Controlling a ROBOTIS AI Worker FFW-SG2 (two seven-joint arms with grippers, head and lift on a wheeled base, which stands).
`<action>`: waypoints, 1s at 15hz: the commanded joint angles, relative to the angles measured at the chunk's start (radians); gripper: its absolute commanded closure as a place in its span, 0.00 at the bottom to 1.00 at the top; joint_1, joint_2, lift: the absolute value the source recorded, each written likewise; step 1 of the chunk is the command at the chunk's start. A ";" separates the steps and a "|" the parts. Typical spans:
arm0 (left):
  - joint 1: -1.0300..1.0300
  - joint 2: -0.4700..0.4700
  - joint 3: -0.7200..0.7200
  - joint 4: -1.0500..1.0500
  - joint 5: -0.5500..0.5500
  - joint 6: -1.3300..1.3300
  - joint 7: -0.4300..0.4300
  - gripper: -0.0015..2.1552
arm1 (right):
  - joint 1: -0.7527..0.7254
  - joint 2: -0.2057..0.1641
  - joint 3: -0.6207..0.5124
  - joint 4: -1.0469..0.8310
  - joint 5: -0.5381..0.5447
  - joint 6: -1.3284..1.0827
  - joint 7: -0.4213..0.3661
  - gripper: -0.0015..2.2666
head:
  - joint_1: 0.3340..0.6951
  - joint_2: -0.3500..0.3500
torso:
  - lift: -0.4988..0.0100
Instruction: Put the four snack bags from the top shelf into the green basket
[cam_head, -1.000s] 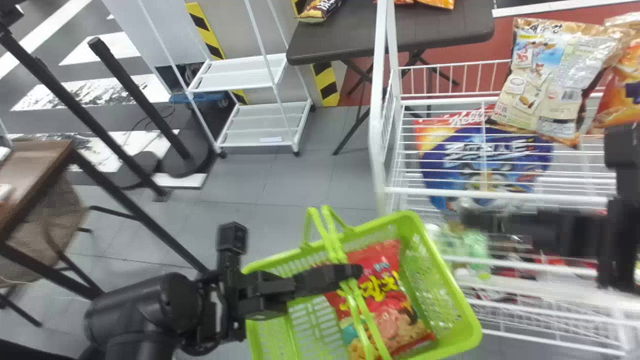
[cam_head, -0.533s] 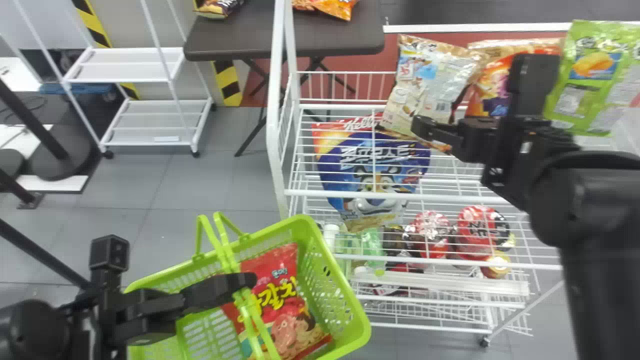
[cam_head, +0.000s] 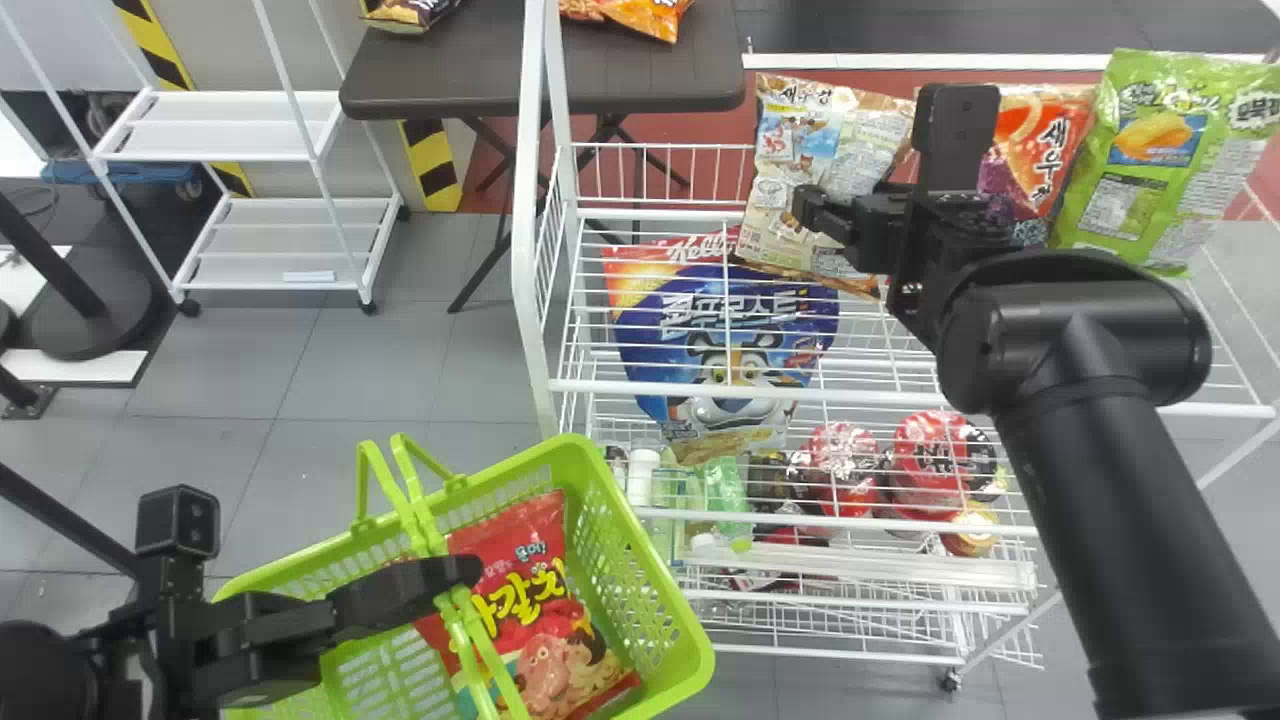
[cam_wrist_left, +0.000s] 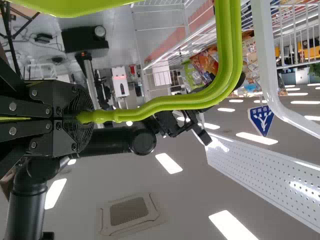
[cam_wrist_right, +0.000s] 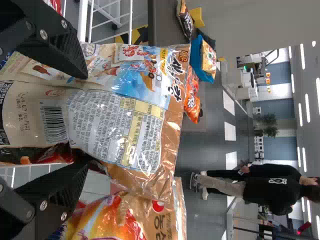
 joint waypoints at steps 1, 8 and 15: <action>0.000 0.001 0.000 0.002 0.000 -0.002 -0.011 1.00 | -0.007 0.002 0.011 0.013 0.001 0.036 -0.027 1.00 | 1.00 0.54 | 0.98; 0.010 0.008 0.000 0.000 0.008 -0.002 -0.011 1.00 | 0.102 0.002 0.008 -0.190 0.004 0.060 0.001 1.00 | 1.00 0.55 | 0.98; 0.014 0.019 0.002 0.000 0.015 -0.002 -0.011 1.00 | 0.392 0.002 0.059 -0.814 -0.004 0.536 0.017 1.00 | 1.00 0.63 | 0.98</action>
